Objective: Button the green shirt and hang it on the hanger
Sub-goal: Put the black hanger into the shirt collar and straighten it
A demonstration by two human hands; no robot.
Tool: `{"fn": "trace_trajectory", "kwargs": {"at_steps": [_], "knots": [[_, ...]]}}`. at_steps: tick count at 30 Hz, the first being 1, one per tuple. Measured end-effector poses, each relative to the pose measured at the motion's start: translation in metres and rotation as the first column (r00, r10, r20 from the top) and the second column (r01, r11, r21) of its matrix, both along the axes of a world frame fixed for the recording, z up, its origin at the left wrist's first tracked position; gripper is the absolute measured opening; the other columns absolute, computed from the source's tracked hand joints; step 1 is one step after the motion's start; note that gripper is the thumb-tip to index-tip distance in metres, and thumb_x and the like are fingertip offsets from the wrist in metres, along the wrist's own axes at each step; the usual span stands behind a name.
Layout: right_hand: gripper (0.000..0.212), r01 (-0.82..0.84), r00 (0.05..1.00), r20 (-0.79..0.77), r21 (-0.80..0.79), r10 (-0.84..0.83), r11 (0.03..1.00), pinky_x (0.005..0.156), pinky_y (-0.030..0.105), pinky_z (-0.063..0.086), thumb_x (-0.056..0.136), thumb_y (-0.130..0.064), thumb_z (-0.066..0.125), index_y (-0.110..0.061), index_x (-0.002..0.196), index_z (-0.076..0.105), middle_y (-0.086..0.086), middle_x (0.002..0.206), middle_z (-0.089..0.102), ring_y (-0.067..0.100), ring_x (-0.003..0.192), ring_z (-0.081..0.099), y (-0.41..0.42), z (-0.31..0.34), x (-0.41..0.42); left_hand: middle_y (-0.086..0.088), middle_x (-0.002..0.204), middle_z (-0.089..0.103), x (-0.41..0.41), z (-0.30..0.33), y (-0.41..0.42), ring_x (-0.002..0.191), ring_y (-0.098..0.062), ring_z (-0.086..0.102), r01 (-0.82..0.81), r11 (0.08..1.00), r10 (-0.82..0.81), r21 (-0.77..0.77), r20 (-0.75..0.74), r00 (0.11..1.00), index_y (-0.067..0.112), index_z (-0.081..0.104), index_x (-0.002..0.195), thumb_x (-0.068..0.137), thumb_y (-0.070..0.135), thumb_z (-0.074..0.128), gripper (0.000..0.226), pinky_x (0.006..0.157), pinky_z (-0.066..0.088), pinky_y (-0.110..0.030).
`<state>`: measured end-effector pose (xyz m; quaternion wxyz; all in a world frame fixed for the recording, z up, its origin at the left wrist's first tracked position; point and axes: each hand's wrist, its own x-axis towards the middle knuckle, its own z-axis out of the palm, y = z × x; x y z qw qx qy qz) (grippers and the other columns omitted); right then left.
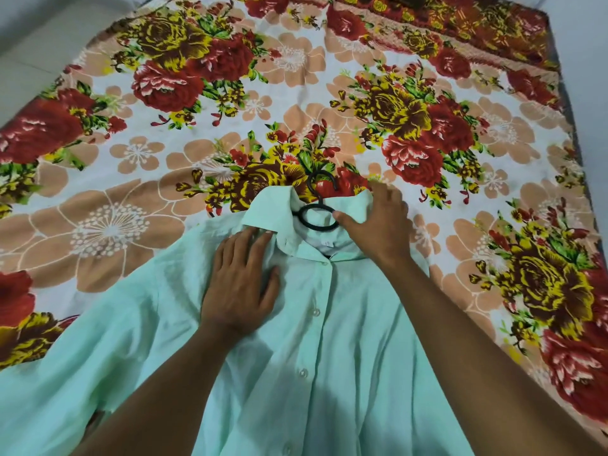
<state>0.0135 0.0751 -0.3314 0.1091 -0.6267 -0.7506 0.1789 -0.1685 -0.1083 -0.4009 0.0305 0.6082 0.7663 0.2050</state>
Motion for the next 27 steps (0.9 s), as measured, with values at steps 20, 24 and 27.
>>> {"fn": "trace_trajectory", "kwargs": {"at_steps": [20, 24, 27], "knots": [[0.052, -0.358, 0.925, 0.03, -0.264, 0.379, 0.896, 0.079, 0.032, 0.043, 0.091, -0.033, 0.076, -0.009, 0.134, 0.059, 0.013, 0.121, 0.067, 0.033, 0.111, 0.063, 0.021, 0.002, 0.04, -0.022, 0.126, 0.052, -0.042, 0.027, 0.033, 0.124, -0.042, 0.041, -0.265, 0.953, 0.266, -0.148, -0.014, 0.964, 0.009, 0.056, 0.127, 0.096, 0.027, 0.059, 0.036, 0.103, 0.031, -0.055], [0.027, -0.345, 0.933, -0.005, -0.296, 0.359, 0.891, 0.083, 0.041, 0.047, 0.097, -0.021, 0.07, 0.001, 0.113, 0.069, 0.018, 0.11, 0.07, 0.037, 0.104, 0.063, 0.012, 0.006, 0.039, -0.022, 0.114, 0.063, -0.058, 0.046, 0.047, 0.119, -0.041, 0.05, -0.16, 0.963, 0.151, -0.216, -0.057, 0.987, 0.007, 0.06, 0.113, 0.091, 0.009, 0.058, 0.022, 0.104, 0.028, -0.052], [0.017, -0.395, 0.917, -0.154, -0.228, 0.368, 0.89, 0.072, 0.037, 0.043, 0.097, -0.019, 0.07, -0.003, 0.096, 0.071, 0.013, 0.092, 0.068, 0.032, 0.089, 0.062, 0.002, 0.039, 0.055, -0.025, 0.099, 0.068, -0.074, 0.079, 0.048, 0.098, -0.045, 0.064, -0.011, 0.986, 0.038, -0.167, 0.155, 0.987, 0.008, 0.056, 0.114, 0.095, 0.004, 0.057, 0.019, 0.08, 0.041, -0.045]]}}
